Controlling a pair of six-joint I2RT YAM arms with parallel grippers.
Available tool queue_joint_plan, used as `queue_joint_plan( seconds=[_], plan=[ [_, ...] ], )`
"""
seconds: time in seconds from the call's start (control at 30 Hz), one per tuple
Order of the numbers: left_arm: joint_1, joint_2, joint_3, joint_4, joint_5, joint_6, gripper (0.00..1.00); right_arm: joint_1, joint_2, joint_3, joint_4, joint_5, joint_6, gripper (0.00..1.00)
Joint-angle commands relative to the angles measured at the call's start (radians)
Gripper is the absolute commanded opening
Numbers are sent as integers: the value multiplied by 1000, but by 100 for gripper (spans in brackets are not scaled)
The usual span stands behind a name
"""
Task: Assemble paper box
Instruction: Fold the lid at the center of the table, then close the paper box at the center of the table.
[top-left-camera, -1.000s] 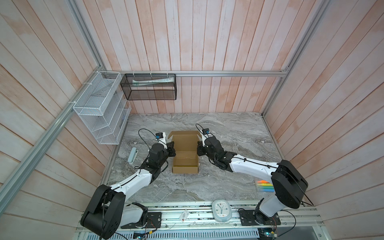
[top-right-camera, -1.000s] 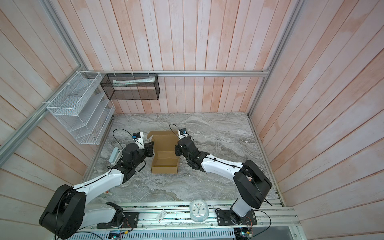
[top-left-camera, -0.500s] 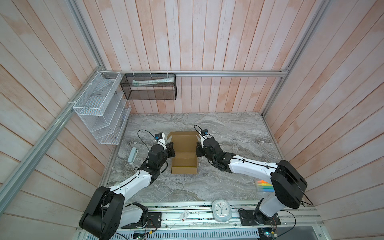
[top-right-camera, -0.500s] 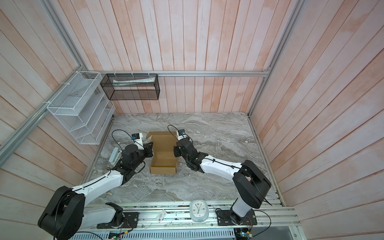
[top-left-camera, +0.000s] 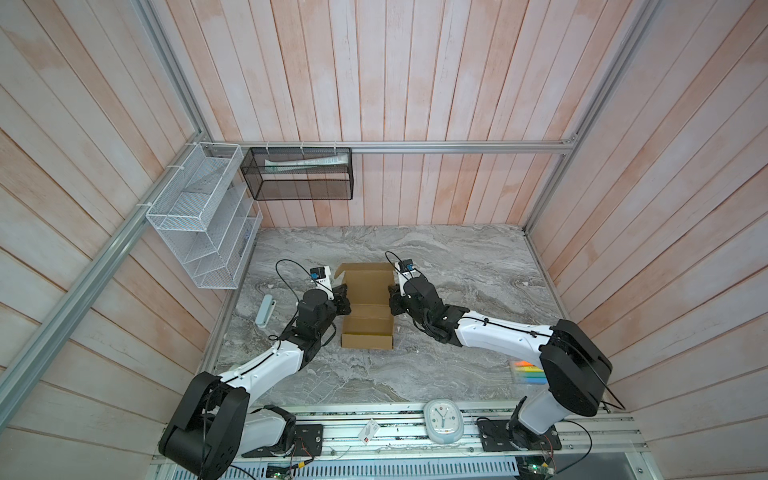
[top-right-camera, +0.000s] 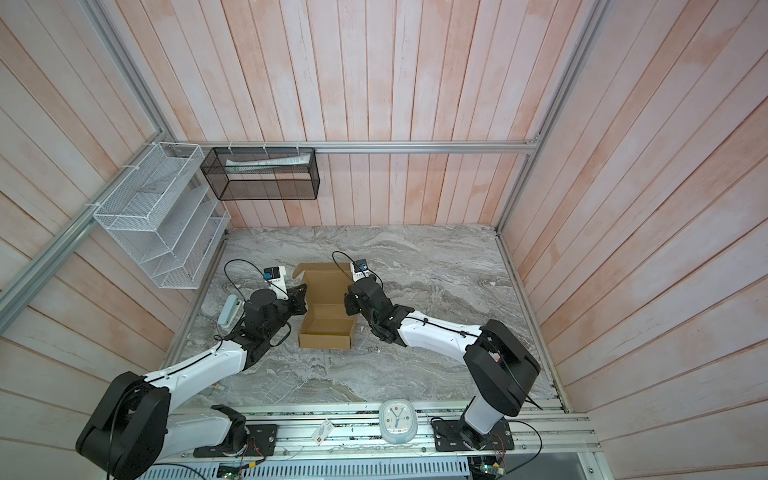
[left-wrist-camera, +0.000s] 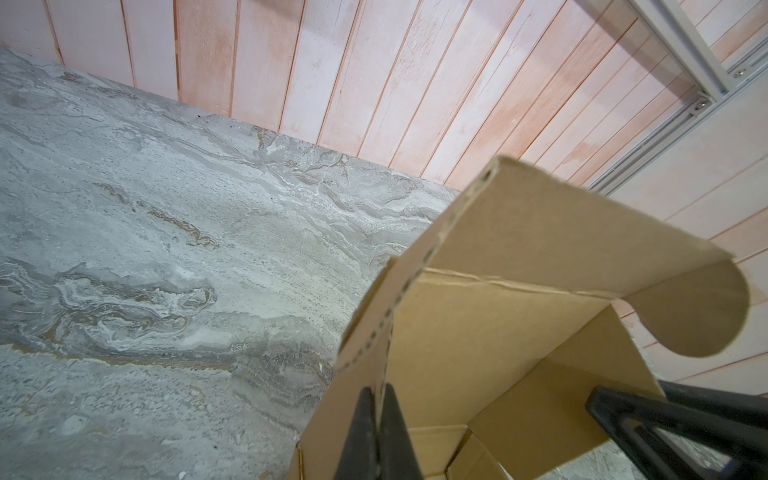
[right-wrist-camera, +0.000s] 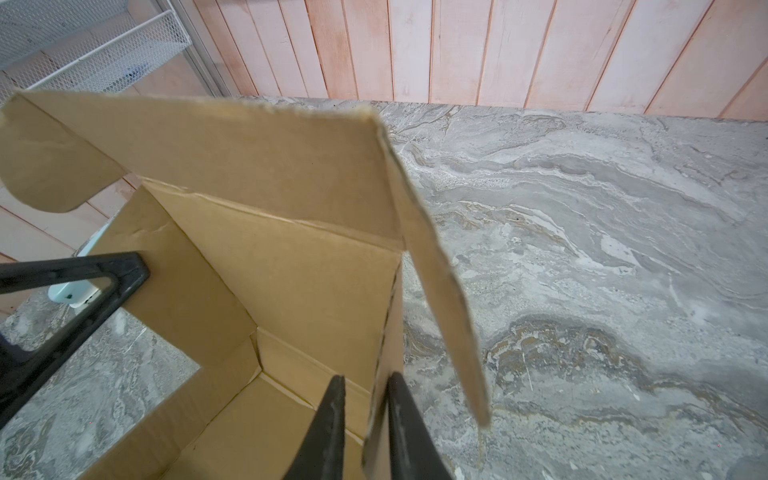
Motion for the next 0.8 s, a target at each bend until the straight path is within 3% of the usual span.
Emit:
queue_joint_plan(
  seconds=[0.0,0.77],
  plan=[
    [-13,5,-25,-13,24,-4,0,13,19,31,10,-32,13,22],
    [-18,11,-45,7,17,-10,0,29,16,9,10,-29,46,26]
  ],
)
